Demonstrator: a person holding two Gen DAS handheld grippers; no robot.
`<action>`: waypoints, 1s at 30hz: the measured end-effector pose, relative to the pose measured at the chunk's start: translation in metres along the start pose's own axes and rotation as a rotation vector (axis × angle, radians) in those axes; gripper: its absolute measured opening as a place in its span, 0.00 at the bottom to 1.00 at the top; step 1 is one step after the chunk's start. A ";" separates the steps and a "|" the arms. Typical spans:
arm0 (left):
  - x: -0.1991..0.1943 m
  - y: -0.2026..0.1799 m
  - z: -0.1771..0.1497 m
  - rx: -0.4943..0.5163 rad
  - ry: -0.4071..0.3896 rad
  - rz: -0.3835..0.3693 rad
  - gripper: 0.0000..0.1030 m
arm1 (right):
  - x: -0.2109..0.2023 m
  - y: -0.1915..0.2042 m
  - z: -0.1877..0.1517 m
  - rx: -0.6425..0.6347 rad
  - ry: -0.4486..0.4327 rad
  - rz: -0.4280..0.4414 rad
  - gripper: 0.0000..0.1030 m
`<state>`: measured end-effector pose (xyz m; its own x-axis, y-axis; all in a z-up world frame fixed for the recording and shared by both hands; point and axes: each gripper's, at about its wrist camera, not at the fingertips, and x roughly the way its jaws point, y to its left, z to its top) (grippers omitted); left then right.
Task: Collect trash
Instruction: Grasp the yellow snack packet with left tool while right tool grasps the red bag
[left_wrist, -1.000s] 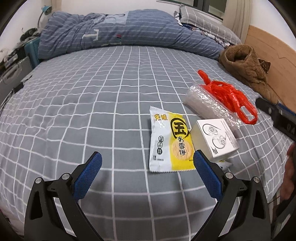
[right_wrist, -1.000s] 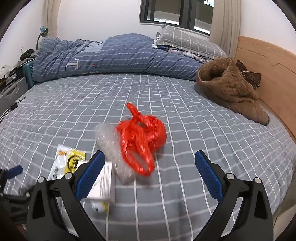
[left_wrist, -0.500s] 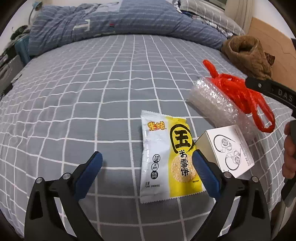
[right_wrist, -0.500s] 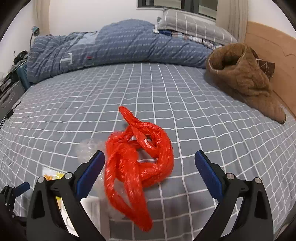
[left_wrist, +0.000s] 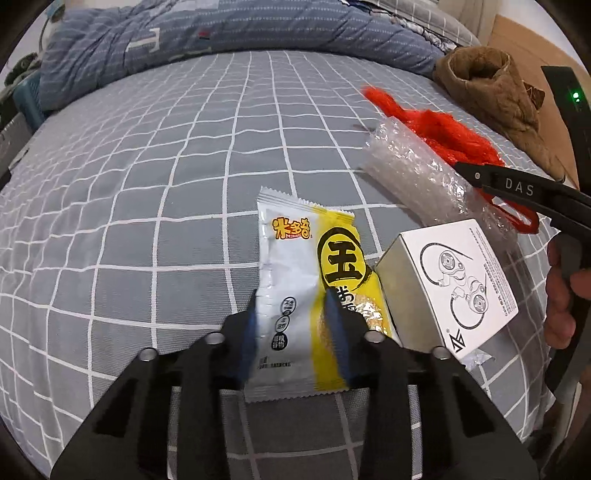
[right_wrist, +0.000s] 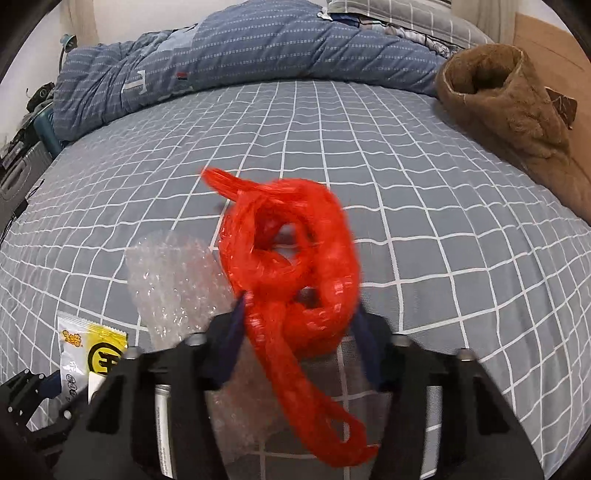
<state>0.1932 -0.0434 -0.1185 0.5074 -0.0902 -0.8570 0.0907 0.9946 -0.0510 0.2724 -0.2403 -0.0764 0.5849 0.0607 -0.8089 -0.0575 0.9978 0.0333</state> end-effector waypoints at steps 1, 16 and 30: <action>-0.001 0.001 0.000 -0.002 -0.003 0.001 0.26 | -0.001 0.000 0.000 0.001 -0.003 0.005 0.34; -0.018 0.009 0.006 -0.014 -0.066 0.019 0.22 | -0.041 0.004 0.007 -0.004 -0.142 -0.053 0.32; -0.043 0.032 0.010 -0.025 -0.128 0.065 0.22 | -0.086 0.018 -0.002 -0.006 -0.209 -0.053 0.32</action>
<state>0.1826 -0.0084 -0.0782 0.6165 -0.0301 -0.7868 0.0335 0.9994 -0.0120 0.2195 -0.2276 -0.0072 0.7422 0.0135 -0.6700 -0.0270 0.9996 -0.0097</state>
